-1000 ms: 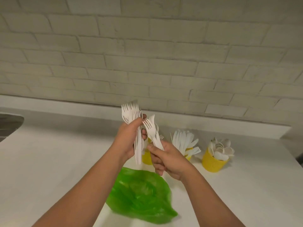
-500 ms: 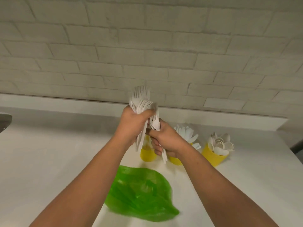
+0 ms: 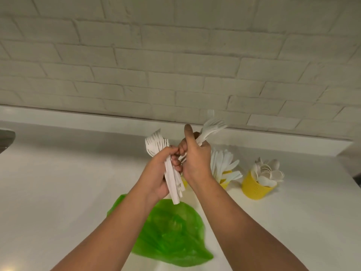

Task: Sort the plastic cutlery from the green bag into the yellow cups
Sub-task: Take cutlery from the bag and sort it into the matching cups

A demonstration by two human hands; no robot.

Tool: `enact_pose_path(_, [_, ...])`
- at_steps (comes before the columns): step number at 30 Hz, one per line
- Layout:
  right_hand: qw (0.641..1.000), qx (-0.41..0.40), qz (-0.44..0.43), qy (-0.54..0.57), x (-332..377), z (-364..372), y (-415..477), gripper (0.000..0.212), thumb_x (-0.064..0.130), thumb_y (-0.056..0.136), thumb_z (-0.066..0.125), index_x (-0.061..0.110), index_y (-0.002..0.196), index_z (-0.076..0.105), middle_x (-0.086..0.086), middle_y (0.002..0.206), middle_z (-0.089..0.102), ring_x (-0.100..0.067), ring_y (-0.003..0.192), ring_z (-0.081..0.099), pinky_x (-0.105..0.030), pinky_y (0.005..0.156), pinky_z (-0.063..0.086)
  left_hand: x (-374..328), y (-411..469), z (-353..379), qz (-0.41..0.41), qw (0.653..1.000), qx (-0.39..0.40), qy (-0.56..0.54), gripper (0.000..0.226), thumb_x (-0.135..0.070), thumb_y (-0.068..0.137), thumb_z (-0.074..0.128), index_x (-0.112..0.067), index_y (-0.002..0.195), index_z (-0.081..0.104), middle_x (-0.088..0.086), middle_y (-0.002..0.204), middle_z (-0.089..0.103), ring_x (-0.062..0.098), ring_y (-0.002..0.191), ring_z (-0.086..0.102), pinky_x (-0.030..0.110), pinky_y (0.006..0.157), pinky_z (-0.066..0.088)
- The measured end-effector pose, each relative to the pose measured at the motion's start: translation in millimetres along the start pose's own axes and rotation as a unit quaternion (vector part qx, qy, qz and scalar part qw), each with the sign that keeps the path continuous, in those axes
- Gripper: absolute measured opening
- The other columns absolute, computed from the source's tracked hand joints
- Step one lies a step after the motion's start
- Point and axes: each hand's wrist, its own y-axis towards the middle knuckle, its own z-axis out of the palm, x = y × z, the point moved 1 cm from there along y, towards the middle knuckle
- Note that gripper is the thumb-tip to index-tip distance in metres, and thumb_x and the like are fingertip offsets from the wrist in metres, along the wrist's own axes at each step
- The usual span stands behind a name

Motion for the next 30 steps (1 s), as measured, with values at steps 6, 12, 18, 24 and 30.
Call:
enact_pose_path(6, [0.997,0.013,-0.079,-0.007,6.5,-9.6,24.3,0.034,0.031,0.105,0.056,0.013,0.079,0.042,-0.001,0.045,0.029,-0.017,0.036,0.029,-0.028,0.042,0.035,-8.2,4.1,-17.5,0.073,0.994,-0.043,0.069,0.01,-0.005,0.091,0.066,-0.014,0.089,0.062,0.0,0.064,0.048,0.01,0.05,0.045,0.021,0.047,0.041])
enact_pose_path(12, [0.965,0.002,-0.145,-0.219,-15.7,-22.0,63.0,0.033,0.03,0.102,0.06,0.013,0.075,0.053,0.004,0.056,0.052,-0.016,0.056,0.056,-0.033,0.064,0.051,-15.7,19.1,-49.3,0.156,0.884,-0.18,0.401,0.009,-0.019,0.082,0.077,-0.015,0.079,0.07,0.005,0.06,0.065,0.02,0.054,0.062,0.034,0.058,0.051])
enact_pose_path(18, [0.935,-0.01,-0.158,-0.316,-50.0,-31.5,67.8,0.057,0.069,0.092,0.049,0.014,0.101,0.06,-0.004,0.09,0.068,-0.021,0.087,0.069,-0.034,0.079,0.054,0.5,27.0,-62.3,0.153,0.864,-0.178,0.446,0.015,-0.034,0.083,0.08,-0.027,0.095,0.073,-0.005,0.081,0.076,0.018,0.079,0.072,0.033,0.074,0.054])
enact_pose_path(24, [0.867,0.01,-0.219,-0.447,-61.4,-39.5,73.7,0.045,0.062,0.094,0.045,0.03,0.062,0.046,0.008,0.059,0.055,-0.025,0.06,0.062,-0.036,0.067,0.052,3.8,29.7,-67.3,0.141,0.881,-0.169,0.419,0.014,-0.036,0.085,0.08,-0.024,0.088,0.074,0.0,0.074,0.074,0.017,0.071,0.07,0.039,0.074,0.057])
enact_pose_path(30, [0.877,0.007,-0.221,-0.426,-61.9,-41.8,69.1,0.011,0.046,0.08,0.068,0.051,0.076,0.059,0.0,0.08,0.066,-0.025,0.082,0.069,-0.042,0.077,0.058,-0.5,31.8,-69.3,0.137,0.885,-0.158,0.416,0.008,-0.035,0.085,0.08,-0.029,0.084,0.074,-0.002,0.07,0.072,0.017,0.068,0.069,0.041,0.074,0.057])
